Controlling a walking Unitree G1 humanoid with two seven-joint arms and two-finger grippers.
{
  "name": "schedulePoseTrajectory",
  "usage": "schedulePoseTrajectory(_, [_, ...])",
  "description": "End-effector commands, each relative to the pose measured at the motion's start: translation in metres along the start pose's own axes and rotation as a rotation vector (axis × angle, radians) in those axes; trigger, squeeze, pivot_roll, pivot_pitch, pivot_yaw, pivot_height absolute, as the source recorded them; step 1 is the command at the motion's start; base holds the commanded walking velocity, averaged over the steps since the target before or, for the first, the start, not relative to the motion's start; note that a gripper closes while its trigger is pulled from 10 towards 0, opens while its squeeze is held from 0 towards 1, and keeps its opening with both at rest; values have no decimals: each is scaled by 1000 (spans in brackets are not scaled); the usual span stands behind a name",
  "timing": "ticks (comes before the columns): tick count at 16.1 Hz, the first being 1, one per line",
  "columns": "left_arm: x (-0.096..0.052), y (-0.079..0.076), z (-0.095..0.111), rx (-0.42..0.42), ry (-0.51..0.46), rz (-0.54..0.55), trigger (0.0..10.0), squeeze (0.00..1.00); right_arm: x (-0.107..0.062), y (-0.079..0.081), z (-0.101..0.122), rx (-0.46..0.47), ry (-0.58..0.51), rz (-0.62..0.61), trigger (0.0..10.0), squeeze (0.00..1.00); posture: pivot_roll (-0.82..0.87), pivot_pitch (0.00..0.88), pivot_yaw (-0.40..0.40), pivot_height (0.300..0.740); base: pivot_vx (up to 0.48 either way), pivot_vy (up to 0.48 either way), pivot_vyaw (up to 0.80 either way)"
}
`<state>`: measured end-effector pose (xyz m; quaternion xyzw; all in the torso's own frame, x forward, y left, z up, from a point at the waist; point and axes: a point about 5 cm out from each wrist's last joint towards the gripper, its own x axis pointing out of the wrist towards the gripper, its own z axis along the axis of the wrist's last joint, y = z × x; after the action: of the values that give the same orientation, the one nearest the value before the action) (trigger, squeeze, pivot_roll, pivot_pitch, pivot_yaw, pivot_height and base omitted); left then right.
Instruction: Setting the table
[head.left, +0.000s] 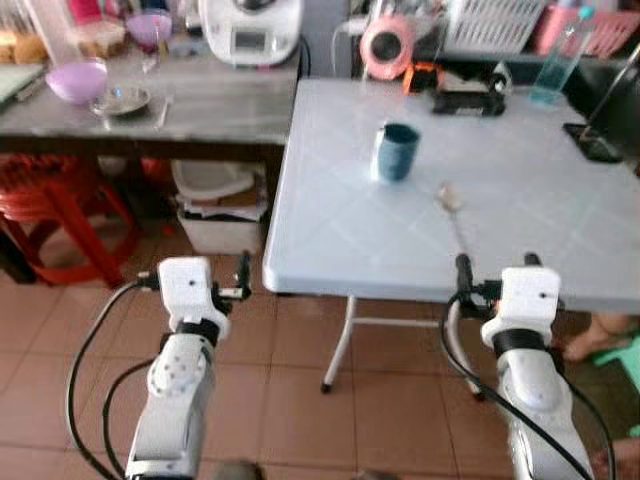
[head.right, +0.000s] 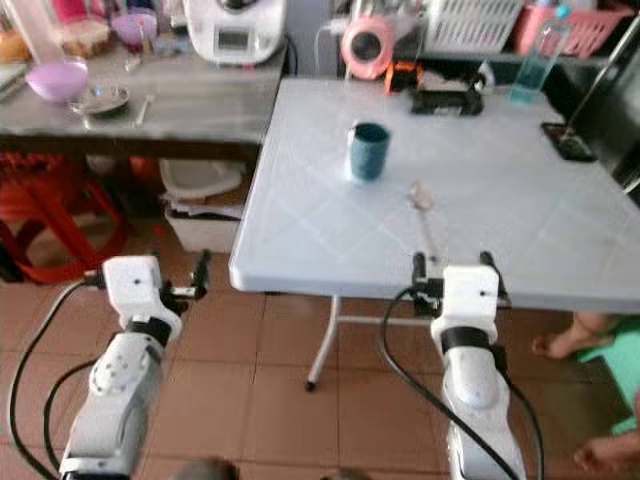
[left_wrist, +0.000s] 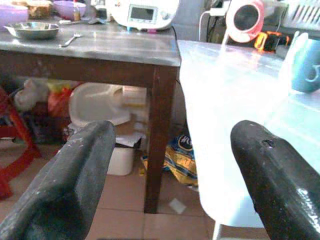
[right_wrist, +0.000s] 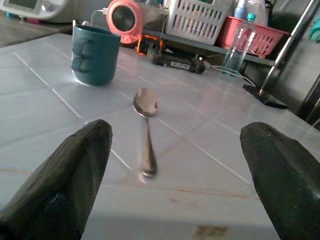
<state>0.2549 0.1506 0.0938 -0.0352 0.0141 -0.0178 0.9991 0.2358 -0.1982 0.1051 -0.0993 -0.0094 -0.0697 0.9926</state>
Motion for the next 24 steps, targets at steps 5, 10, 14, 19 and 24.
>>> schedulePoseTrajectory(5, [0,7,3,-6,-7,-1,10000,0,6,7,4,7,-14,25,10000,0,5,0,-15,740,0,-176,0])
schedulePoseTrajectory(10, [-1,2,6,-14,-20,-36,10000,0,9,10,7,18,-27,38,10000,0,1,0,-11,740,111,0,0])
schedulePoseTrajectory(14, [0,1,6,-24,-22,-48,10000,0,11,22,17,107,-64,141,10000,0,-1,0,-11,740,315,0,0])
schedulePoseTrajectory(19, [1,-1,7,-34,-23,-58,10000,0,9,41,24,264,-71,242,10000,0,1,0,-9,740,325,0,0])
schedulePoseTrajectory(24, [2,-2,7,-47,-14,-61,10000,0,10,41,20,290,-31,221,10000,0,4,0,-7,740,238,0,0])
